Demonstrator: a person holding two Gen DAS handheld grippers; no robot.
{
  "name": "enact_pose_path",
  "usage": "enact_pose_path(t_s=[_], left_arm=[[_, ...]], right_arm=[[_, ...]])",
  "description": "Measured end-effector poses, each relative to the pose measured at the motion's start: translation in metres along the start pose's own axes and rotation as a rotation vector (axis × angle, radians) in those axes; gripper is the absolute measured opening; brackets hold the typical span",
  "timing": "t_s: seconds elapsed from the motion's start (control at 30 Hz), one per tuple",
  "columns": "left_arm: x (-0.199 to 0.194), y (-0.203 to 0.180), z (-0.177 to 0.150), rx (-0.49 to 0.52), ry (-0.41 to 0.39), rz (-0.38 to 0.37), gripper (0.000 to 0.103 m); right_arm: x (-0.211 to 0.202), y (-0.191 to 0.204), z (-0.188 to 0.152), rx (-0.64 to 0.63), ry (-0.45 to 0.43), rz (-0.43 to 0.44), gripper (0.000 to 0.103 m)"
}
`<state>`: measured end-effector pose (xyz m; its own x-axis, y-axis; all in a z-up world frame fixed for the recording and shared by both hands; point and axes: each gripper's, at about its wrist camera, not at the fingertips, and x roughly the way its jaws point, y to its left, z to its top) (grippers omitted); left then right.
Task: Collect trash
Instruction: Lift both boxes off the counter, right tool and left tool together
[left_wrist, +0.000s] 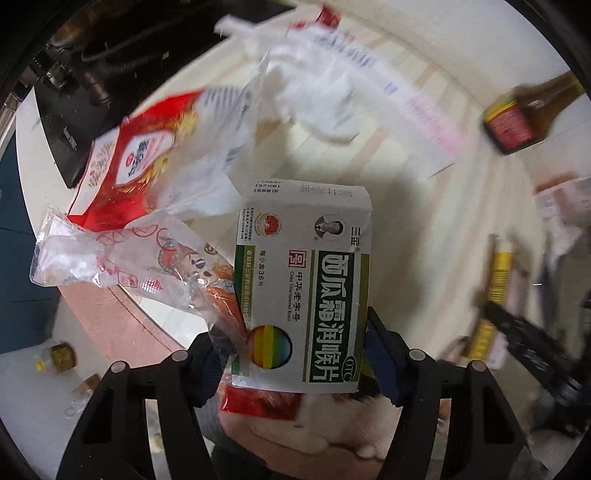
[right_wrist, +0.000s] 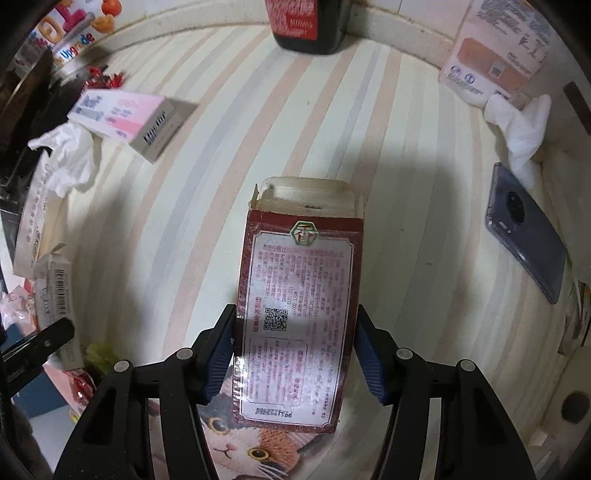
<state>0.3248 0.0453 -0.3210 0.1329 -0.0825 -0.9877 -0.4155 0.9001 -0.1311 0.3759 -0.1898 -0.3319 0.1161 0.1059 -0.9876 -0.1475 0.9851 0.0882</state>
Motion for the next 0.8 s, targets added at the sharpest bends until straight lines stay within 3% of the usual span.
enact_pose_path(t_s=[0.13,0.27,0.33,0.4,0.5,0.63,0.73,0.8], left_arm=[[-0.039,-0.003,0.006,-0.018,-0.052,-0.119,0.064],[-0.062,0.001,0.016,-0.014,-0.052,-0.221,0.067],[-0.052,0.002,0.017,-0.007,-0.015,-0.193,0.067],[-0.046,0.015,0.008,-0.028,0.022,-0.181,0.067],[-0.037,0.026,0.000,-0.060,0.035,-0.169,0.067],[-0.046,0.046,-0.006,-0.091,0.014,-0.127,0.068],[-0.056,0.041,0.002,-0.101,-0.026,-0.145,0.077],[-0.059,0.033,0.011,-0.089,-0.043,-0.156,0.078]], right_arm=[[-0.026,-0.022,-0.006,0.040,-0.009,0.101,0.062],[-0.032,-0.031,0.000,0.065,0.018,0.190,0.063],[-0.024,-0.033,-0.002,0.074,0.037,0.172,0.063],[-0.012,-0.035,0.006,0.085,0.052,0.165,0.072],[-0.004,-0.036,0.011,0.086,0.041,0.151,0.075],[-0.001,-0.035,0.005,0.085,0.040,0.148,0.076],[0.002,-0.029,0.007,0.082,0.037,0.149,0.076],[0.002,-0.024,0.007,0.078,0.032,0.151,0.076]])
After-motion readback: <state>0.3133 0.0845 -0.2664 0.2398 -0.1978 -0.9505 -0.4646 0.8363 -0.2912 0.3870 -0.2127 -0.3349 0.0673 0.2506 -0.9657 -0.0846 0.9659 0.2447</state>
